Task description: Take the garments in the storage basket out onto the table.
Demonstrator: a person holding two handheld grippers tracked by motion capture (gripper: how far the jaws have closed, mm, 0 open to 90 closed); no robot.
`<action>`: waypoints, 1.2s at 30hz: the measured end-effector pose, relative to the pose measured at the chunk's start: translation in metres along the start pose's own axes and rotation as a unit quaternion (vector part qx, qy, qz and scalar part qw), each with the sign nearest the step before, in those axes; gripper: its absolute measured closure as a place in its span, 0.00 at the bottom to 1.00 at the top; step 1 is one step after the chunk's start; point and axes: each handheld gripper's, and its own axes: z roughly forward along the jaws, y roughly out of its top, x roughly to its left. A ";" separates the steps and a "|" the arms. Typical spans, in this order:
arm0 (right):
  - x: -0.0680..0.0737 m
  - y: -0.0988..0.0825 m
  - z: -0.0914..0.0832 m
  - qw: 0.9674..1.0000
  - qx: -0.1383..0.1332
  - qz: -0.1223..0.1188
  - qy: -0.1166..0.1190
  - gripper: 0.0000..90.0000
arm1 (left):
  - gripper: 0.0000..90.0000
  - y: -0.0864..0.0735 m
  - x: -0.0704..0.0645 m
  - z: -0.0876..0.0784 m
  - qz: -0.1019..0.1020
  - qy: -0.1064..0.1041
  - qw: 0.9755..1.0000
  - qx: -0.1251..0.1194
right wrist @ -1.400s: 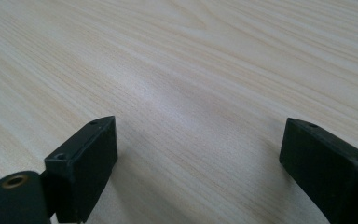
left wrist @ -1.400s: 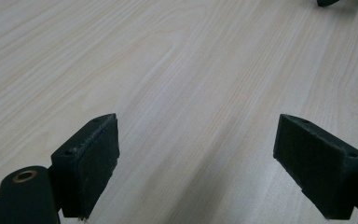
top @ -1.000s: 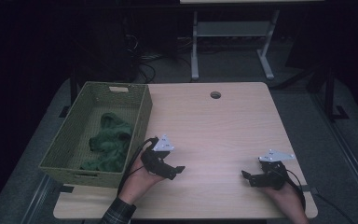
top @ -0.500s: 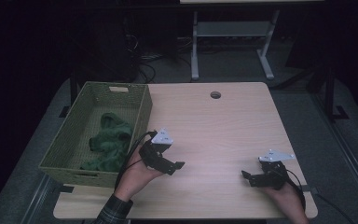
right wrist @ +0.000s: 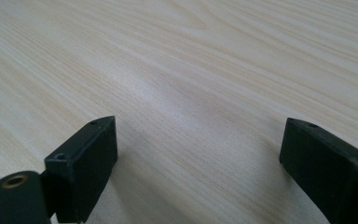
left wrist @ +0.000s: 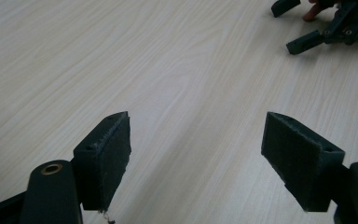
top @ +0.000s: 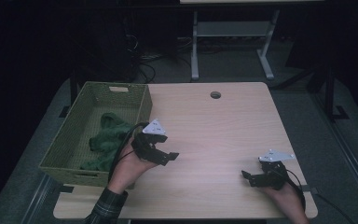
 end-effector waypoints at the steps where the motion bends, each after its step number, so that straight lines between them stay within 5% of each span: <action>1: 0.000 0.000 0.000 1.000 0.000 0.000 0.000 0.12 | 0.26 0.000 0.002 -0.002 -0.002 0.002 1.000 0.001; 21: 0.000 0.000 0.000 1.000 -0.001 -0.002 -0.001 0.12 | 0.28 -0.008 0.030 -0.044 -0.029 0.049 0.998 -0.007; 36: 0.000 0.000 0.000 1.000 -0.001 -0.001 0.000 0.12 | 0.28 -0.028 0.055 -0.077 -0.059 0.097 0.994 -0.005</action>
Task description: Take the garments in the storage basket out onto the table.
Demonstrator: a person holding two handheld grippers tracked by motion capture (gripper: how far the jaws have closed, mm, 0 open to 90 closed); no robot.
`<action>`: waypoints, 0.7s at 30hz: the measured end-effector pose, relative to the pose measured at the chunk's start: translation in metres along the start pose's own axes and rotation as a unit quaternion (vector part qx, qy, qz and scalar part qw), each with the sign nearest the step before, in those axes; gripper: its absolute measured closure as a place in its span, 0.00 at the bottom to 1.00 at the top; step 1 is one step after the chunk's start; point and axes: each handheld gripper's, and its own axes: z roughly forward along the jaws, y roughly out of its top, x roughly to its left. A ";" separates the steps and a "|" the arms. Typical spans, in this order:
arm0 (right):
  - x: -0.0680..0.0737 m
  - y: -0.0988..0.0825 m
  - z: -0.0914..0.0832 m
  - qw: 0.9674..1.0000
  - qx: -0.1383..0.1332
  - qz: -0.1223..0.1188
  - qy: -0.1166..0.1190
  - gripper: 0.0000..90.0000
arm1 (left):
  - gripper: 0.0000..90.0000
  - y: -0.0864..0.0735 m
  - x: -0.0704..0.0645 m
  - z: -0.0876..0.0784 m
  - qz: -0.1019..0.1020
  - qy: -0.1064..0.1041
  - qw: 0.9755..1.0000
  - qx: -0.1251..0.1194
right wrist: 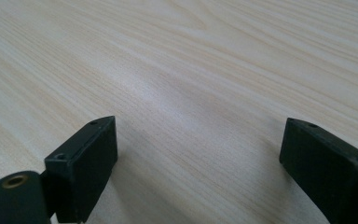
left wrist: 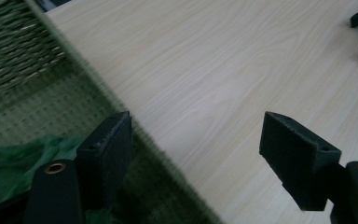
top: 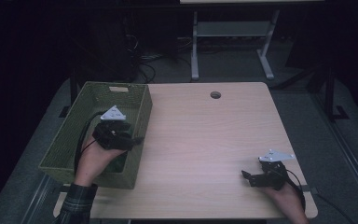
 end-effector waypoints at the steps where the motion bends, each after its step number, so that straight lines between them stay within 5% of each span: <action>1: 0.000 0.000 0.000 1.000 0.000 -0.001 0.000 0.12 | 0.28 -0.002 0.003 -0.002 -0.003 0.005 1.000 0.000; 21: 0.000 0.000 0.000 1.000 0.000 -0.001 0.000 0.12 | 0.37 -0.046 0.059 -0.020 -0.024 0.061 0.998 0.024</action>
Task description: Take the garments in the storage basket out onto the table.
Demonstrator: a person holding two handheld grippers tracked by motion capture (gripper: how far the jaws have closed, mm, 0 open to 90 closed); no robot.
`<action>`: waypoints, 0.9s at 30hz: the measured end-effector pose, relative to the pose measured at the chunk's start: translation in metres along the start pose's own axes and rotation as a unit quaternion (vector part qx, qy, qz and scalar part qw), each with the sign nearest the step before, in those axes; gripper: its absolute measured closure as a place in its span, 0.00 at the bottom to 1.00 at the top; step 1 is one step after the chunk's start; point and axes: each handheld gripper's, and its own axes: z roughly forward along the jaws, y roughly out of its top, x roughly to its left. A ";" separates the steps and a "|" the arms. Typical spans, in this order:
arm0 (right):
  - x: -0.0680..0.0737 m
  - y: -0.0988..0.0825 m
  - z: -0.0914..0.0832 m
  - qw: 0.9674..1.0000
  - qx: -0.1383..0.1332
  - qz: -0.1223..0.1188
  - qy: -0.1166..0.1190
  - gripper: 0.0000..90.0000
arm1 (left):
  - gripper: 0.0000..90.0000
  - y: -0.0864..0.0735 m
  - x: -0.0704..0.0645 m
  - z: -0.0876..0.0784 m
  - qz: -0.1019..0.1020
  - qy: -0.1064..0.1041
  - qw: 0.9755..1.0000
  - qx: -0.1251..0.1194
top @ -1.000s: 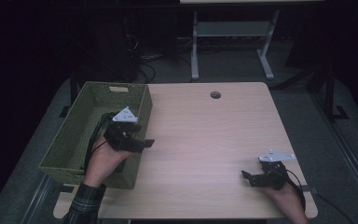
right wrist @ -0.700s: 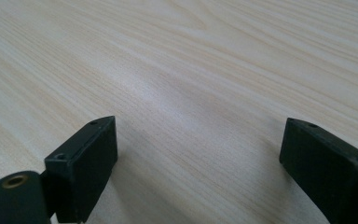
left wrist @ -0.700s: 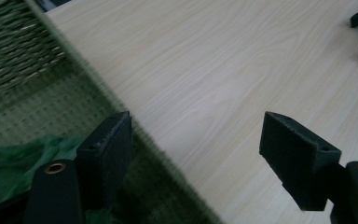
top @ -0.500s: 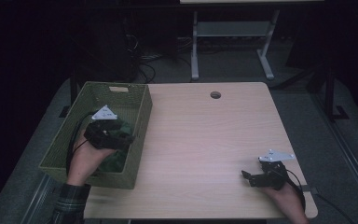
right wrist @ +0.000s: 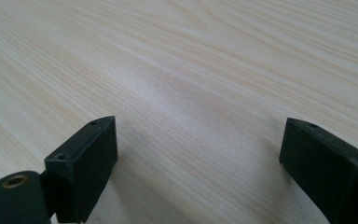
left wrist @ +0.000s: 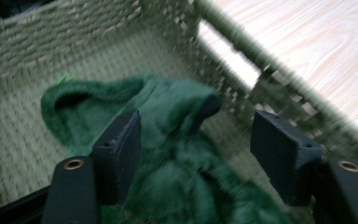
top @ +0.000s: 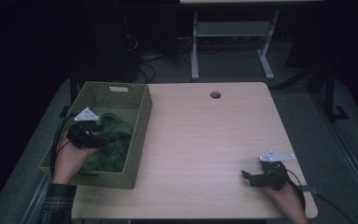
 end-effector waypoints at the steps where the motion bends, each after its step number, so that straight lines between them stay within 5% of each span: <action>1: 0.000 0.000 0.000 1.000 0.000 0.000 0.000 0.12 | 0.38 -0.002 0.001 0.001 -0.001 0.001 1.000 0.003; 14: 0.000 0.000 0.000 1.000 0.000 0.000 0.000 0.12 | 0.43 -0.016 0.017 0.018 -0.007 -0.002 0.999 0.050; 18: 0.000 0.000 0.000 1.000 0.000 0.000 0.000 0.12 | 0.44 -0.018 0.019 0.026 0.013 -0.006 0.996 0.083; 27: 0.000 0.000 0.000 1.000 0.000 0.000 0.000 0.12 | 0.43 -0.027 0.021 0.042 0.019 -0.010 0.992 0.124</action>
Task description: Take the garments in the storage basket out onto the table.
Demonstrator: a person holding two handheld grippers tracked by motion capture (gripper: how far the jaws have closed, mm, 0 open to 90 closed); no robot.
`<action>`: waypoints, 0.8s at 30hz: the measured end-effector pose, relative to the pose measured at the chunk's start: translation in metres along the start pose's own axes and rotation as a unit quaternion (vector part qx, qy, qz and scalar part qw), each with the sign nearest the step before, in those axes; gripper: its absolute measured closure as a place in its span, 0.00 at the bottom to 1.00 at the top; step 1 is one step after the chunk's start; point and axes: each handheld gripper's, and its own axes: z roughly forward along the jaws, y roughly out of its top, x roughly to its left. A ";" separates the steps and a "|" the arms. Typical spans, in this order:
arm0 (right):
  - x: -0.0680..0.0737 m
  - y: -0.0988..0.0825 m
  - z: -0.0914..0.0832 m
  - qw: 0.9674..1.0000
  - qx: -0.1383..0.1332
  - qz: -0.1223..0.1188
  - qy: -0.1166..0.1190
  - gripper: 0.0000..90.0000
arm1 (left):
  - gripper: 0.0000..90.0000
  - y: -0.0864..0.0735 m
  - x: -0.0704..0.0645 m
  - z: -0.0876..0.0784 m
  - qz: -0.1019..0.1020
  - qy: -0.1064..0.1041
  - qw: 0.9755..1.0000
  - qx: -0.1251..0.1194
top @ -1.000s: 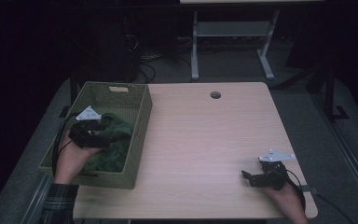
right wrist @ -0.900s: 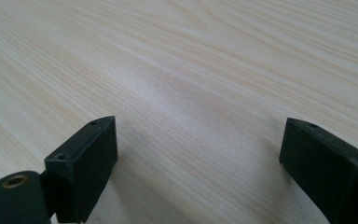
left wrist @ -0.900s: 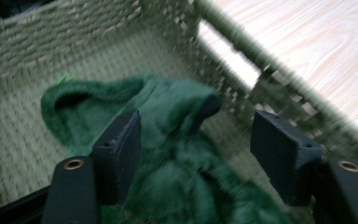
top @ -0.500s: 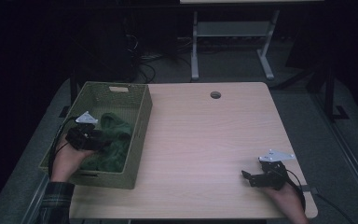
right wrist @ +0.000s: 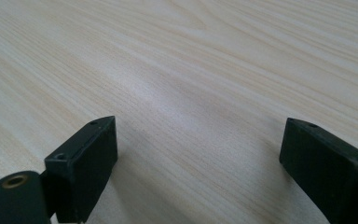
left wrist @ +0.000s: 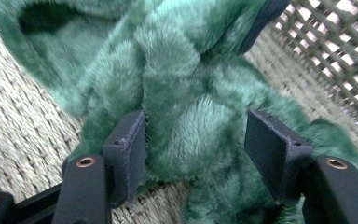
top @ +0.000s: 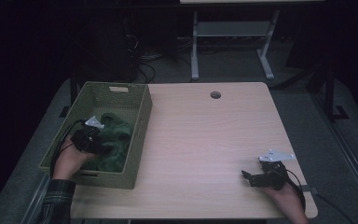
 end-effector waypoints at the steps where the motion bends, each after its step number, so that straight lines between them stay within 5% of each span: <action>1: 0.000 0.000 0.000 1.000 0.000 0.000 0.000 0.12 | 0.43 0.000 0.000 0.002 -0.001 -0.001 1.000 0.005; 8: 0.000 0.000 0.000 1.000 0.000 0.000 0.000 0.12 | 0.56 0.001 0.000 0.010 0.003 0.004 1.000 0.030; 9: 0.000 0.000 0.000 1.000 0.000 0.000 0.000 0.12 | 0.70 0.001 0.000 0.010 0.003 0.002 0.999 0.032; 11: 0.000 0.000 0.000 1.000 0.000 0.000 0.000 0.12 | 0.74 0.002 0.000 0.009 0.004 0.002 0.999 0.032; 15: 0.000 0.000 0.000 1.000 0.000 0.000 0.000 0.12 | 0.84 0.002 0.001 0.005 -0.007 -0.004 1.000 0.023; 24: 0.000 0.000 0.000 1.000 0.000 0.000 0.000 0.12 | 0.86 0.006 0.004 -0.013 -0.036 -0.018 0.999 -0.025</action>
